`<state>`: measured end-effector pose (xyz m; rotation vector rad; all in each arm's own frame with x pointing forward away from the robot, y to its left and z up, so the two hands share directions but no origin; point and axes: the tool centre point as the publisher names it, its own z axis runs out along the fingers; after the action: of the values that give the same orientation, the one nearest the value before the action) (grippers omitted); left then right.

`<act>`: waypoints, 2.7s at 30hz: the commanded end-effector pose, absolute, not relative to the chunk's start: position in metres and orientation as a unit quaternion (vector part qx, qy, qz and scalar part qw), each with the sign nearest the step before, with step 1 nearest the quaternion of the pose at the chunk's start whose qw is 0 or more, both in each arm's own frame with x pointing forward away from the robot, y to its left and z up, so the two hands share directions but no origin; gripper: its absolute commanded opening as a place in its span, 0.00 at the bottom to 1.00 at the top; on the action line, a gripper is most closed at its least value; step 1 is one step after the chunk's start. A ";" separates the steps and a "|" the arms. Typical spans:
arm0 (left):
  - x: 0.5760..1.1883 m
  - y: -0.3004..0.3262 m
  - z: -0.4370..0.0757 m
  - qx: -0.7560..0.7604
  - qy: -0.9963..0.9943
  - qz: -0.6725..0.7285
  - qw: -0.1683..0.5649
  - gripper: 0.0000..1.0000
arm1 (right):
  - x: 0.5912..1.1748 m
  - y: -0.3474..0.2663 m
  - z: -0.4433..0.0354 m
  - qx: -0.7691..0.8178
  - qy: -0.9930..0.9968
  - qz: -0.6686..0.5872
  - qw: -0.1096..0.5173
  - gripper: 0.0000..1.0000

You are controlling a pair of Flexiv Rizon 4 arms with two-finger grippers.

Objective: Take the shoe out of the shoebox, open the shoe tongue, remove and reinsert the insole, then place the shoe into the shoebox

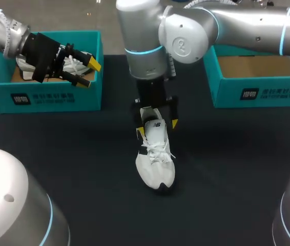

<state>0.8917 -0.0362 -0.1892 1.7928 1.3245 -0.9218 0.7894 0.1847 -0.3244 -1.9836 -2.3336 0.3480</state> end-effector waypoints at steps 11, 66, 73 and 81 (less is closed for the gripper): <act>0.891 -0.036 -0.189 0.695 0.514 -0.356 0.356 1.00 | 0.740 0.182 -0.280 -0.655 -0.747 0.113 0.015 1.00; 0.891 -0.036 -0.189 0.695 0.514 -0.356 0.356 1.00 | 0.771 0.195 -0.339 -0.631 -0.775 0.041 -0.005 0.00; 0.891 -0.036 -0.189 0.695 0.514 -0.356 0.356 1.00 | 0.767 0.185 -0.309 -0.635 -0.771 0.039 -0.036 0.00; 0.891 -0.036 -0.189 0.695 0.514 -0.356 0.356 1.00 | 0.778 0.178 -0.318 -0.634 -0.771 0.039 -0.044 0.00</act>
<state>0.8917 -0.0362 -0.1892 1.7928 1.3245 -0.9217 0.7749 0.1792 -0.3090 -2.0609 -2.4973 0.1347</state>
